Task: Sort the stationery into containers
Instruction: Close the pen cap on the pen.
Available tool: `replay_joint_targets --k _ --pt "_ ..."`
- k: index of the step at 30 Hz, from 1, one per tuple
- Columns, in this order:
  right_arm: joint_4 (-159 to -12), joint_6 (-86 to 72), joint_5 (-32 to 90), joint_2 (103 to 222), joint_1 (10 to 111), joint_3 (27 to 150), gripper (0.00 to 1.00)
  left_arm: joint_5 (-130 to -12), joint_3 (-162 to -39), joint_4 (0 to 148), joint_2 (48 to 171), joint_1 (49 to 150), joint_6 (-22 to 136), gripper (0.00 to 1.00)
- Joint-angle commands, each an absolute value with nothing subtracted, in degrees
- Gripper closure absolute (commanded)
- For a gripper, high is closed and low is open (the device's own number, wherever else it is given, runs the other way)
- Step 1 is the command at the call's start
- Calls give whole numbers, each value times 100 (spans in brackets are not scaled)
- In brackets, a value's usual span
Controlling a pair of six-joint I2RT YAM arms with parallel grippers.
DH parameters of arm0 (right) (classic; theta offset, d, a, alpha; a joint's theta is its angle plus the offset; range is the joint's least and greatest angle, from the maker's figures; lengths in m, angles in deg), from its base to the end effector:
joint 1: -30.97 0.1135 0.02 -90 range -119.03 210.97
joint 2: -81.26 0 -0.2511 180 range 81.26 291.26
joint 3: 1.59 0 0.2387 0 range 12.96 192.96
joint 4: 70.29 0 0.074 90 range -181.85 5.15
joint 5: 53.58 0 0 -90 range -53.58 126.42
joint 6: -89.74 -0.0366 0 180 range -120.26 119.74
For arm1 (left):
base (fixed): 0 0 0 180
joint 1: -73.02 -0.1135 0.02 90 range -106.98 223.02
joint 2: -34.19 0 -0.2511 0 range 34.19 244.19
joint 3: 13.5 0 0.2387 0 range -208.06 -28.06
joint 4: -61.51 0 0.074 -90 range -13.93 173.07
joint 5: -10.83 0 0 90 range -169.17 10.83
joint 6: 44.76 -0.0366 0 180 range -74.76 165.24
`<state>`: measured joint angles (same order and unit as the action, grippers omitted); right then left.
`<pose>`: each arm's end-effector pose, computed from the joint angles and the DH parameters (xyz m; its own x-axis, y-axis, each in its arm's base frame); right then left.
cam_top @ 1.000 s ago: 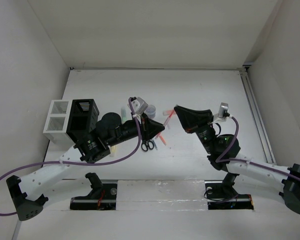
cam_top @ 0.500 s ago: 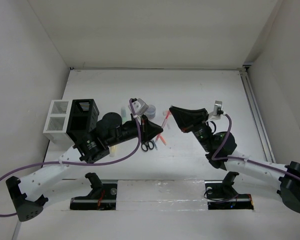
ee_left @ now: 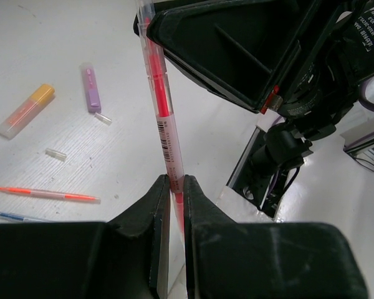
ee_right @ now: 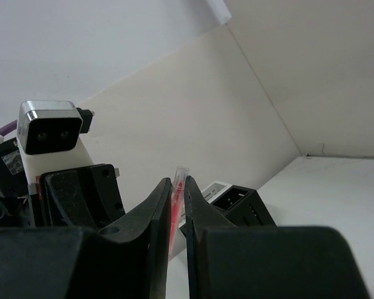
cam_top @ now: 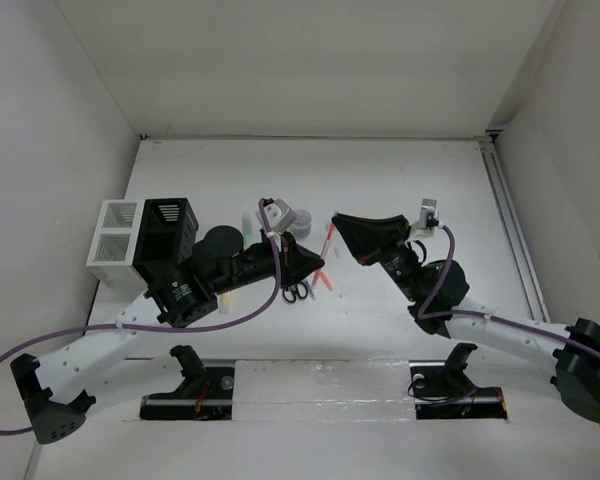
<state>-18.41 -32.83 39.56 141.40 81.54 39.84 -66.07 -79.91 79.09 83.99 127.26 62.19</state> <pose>0.1372 0.1637 0.3152 -0.1067 0.7166 -0.6893 -0.8125 0.3368 0.4759 0.1080 -0.1641 0.3717 -0.2785 -0.0992 -0.9553 0.8798 0.3726 -0.2952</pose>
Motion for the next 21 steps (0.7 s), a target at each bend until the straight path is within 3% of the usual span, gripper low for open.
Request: replay_joint_targets --k 1,21 --pt "-2631 -2988 3536 14235 8108 3855 100 -6449 -8228 6737 8165 12725 6114 100" --pt "-2640 -2988 3317 14173 8107 3749 99 -6626 -8228 6798 8165 12725 6114 100"
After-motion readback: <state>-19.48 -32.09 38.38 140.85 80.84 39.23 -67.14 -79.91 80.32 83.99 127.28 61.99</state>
